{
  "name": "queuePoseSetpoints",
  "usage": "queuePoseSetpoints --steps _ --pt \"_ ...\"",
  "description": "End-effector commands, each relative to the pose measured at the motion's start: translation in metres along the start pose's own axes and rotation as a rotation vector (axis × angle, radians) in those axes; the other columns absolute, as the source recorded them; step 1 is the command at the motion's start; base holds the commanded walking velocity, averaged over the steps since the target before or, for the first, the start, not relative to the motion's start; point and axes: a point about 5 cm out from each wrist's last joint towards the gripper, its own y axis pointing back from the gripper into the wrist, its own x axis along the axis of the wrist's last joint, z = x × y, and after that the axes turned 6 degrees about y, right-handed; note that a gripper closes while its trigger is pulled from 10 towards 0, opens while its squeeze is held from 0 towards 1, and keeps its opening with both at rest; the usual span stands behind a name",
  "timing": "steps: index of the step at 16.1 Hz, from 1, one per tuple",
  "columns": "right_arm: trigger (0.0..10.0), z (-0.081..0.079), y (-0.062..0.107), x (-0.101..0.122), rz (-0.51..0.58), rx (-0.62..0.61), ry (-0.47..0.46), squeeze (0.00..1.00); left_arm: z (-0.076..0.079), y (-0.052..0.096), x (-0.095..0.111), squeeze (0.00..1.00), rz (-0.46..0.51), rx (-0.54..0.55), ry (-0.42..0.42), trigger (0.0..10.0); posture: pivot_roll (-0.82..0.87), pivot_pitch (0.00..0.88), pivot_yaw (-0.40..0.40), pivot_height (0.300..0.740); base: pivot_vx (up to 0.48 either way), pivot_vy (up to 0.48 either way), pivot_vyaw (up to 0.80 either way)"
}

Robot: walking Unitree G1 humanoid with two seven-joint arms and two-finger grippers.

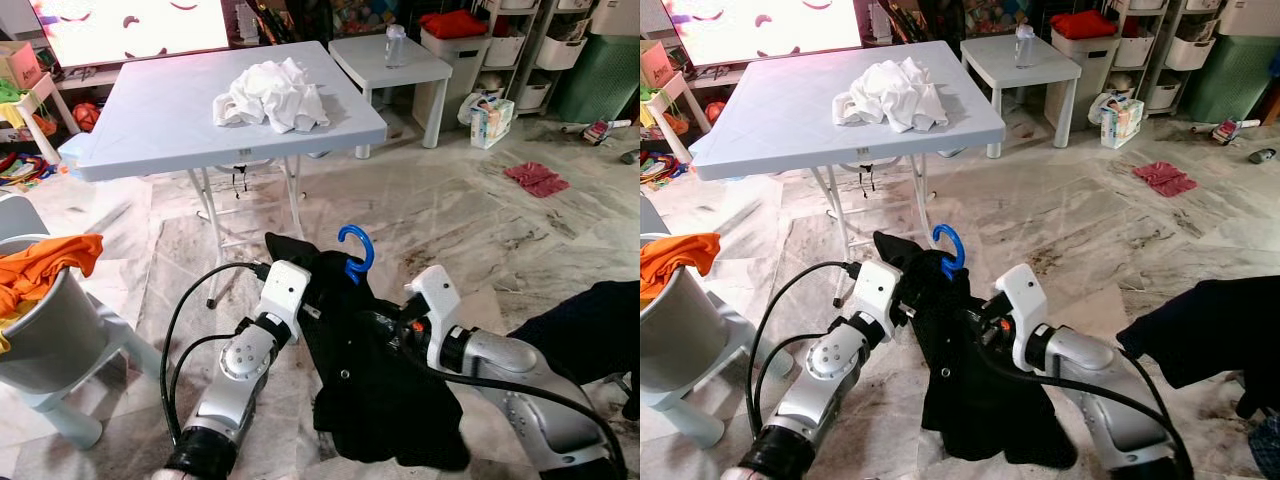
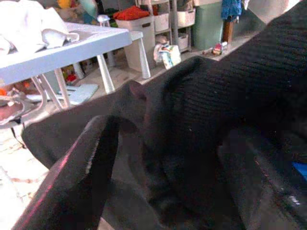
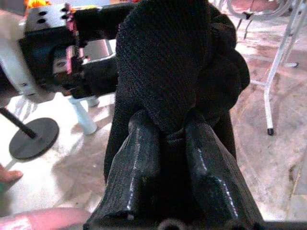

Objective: Hang hanger

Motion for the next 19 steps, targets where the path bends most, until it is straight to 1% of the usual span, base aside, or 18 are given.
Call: queuePoseSetpoints --steps 1,2,3,4,5,6,7,8,9,10,11,12,13,14,15,16,17,19 --pt "10.0 -0.022 0.000 0.030 0.148 0.173 0.048 0.00 -0.016 0.007 -0.017 0.00 -0.100 0.077 -0.017 0.0 -0.05 0.000 0.020 0.740 0.000 0.000 0.00" --pt "10.0 -0.022 0.002 0.029 0.140 0.180 0.052 0.00 -0.023 0.009 -0.018 0.00 -0.107 0.104 -0.026 0.0 -0.05 0.000 0.020 0.740 0.000 0.000 0.00" --pt "10.0 -0.021 0.005 0.026 0.121 0.178 0.051 0.00 -0.034 0.011 -0.019 0.00 -0.116 0.140 -0.041 0.0 -0.05 0.000 0.019 0.740 0.000 0.000 0.00" --pt "10.0 -0.020 0.006 0.025 0.111 0.178 0.060 0.00 -0.038 0.012 -0.019 0.00 -0.118 0.150 -0.045 0.0 -0.05 0.000 0.019 0.740 0.000 0.000 0.00" --pt "10.0 -0.018 0.009 0.023 0.100 0.180 0.066 0.00 -0.045 0.014 -0.019 0.00 -0.119 0.174 -0.049 0.0 -0.05 0.000 0.018 0.740 0.000 0.000 0.00" --pt "10.0 -0.012 0.014 0.019 0.069 0.174 0.079 0.00 -0.057 0.019 -0.019 0.00 -0.125 0.207 -0.062 0.0 -0.04 0.000 0.017 0.740 0.000 0.000 0.00" --pt "10.0 -0.011 0.015 0.018 0.063 0.174 0.084 0.00 -0.059 0.020 -0.020 0.00 -0.126 0.212 -0.065 0.0 -0.04 0.000 0.017 0.740 0.000 0.000 0.00" --pt "10.0 -0.002 0.019 0.017 0.049 0.141 0.111 0.00 -0.062 0.021 -0.020 0.00 -0.128 0.219 -0.066 0.0 -0.04 0.000 0.018 0.740 0.000 0.000 0.00" --pt "10.0 0.023 0.020 0.018 0.038 0.018 0.156 0.00 -0.063 0.024 -0.022 0.00 -0.135 0.219 -0.068 0.0 -0.04 0.000 0.018 0.740 0.000 0.000 0.00" --pt "10.0 0.027 0.020 0.019 0.037 -0.003 0.160 0.00 -0.062 0.024 -0.023 0.00 -0.138 0.216 -0.069 0.0 -0.04 0.000 0.015 0.740 0.000 0.000 0.00" --pt "10.0 0.037 0.019 0.030 0.072 -0.059 0.171 0.00 -0.053 0.021 -0.023 0.00 -0.131 0.195 -0.057 0.0 -0.04 0.000 0.012 0.740 0.000 0.000 0.00" --pt "10.0 0.042 0.017 0.035 0.092 -0.092 0.177 0.00 -0.046 0.018 -0.023 0.00 -0.124 0.182 -0.040 9.1 -0.04 0.000 0.013 0.740 0.000 0.000 0.00" --pt "10.0 0.046 0.015 0.038 0.102 -0.134 0.197 0.00 -0.039 0.014 -0.021 0.00 -0.115 0.174 -0.017 10.0 -0.04 0.000 0.013 0.740 0.000 0.000 0.00" --pt "10.0 0.050 0.013 0.039 0.108 -0.172 0.213 0.00 -0.034 0.011 -0.019 0.00 -0.106 0.162 -0.004 10.0 -0.04 0.000 0.015 0.740 0.000 0.000 0.00" --pt "10.0 0.055 0.009 0.042 0.120 -0.215 0.207 0.00 -0.026 0.008 -0.016 0.00 -0.092 0.133 0.014 10.0 -0.04 0.000 0.020 0.740 0.000 0.000 0.00" --pt "10.0 0.062 0.004 0.050 0.150 -0.286 0.186 0.00 -0.016 0.004 -0.012 1.00 -0.070 0.088 0.043 10.0 -0.05 0.000 0.024 0.740 0.000 0.000 0.00" --pt "10.0 0.055 0.001 0.055 0.156 -0.218 0.204 0.00 -0.012 0.003 -0.010 1.00 -0.058 0.063 0.037 10.0 -0.05 0.000 0.027 0.740 0.000 0.000 0.00" --pt "10.0 0.050 0.000 0.059 0.159 -0.168 0.226 0.00 -0.015 0.003 -0.010 1.00 -0.063 0.073 0.024 10.0 -0.05 0.000 0.031 0.740 0.000 0.000 0.00"
